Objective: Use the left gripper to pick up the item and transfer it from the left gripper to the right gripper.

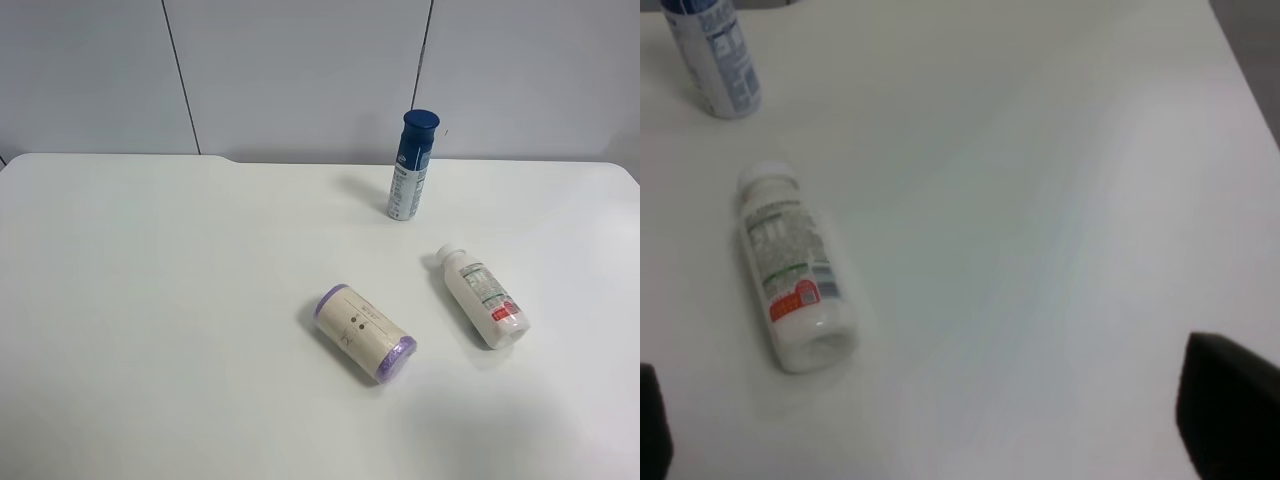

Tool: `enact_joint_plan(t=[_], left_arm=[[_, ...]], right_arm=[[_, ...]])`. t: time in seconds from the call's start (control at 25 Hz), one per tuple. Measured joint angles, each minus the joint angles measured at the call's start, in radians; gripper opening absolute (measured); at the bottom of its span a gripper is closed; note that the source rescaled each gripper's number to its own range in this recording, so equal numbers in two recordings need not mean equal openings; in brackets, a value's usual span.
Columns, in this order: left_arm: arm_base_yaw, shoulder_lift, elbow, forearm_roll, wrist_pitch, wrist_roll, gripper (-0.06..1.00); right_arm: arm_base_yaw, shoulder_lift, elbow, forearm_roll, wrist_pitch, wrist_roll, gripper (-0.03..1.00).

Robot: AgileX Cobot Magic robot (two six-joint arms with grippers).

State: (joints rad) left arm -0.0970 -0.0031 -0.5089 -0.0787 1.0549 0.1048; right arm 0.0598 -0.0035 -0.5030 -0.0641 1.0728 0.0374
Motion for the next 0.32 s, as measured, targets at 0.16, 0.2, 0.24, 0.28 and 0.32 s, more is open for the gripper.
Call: enact_joint_plan(t=[0.16,0.2,0.24,0.28,0.32], left_arm=[[0.057,0.0,0.0,0.0,0.0,0.0,1.0],[0.078,0.0,0.0,0.0,0.0,0.0,1.0],[0.097,0.0,0.0,0.0,0.0,0.0,1.0],[0.11,0.0,0.0,0.0,0.0,0.0,1.0],[0.12,0.0,0.0,0.0,0.0,0.0,1.0]], right_arm=[[0.0,0.0,0.0,0.0,0.0,0.0,1.0],[0.0,0.0,0.0,0.0,0.0,0.0,1.0],[0.0,0.0,0.0,0.0,0.0,0.0,1.0],[0.0,0.0,0.0,0.0,0.0,0.0,1.0],[0.0,0.0,0.0,0.0,0.0,0.0,1.0]])
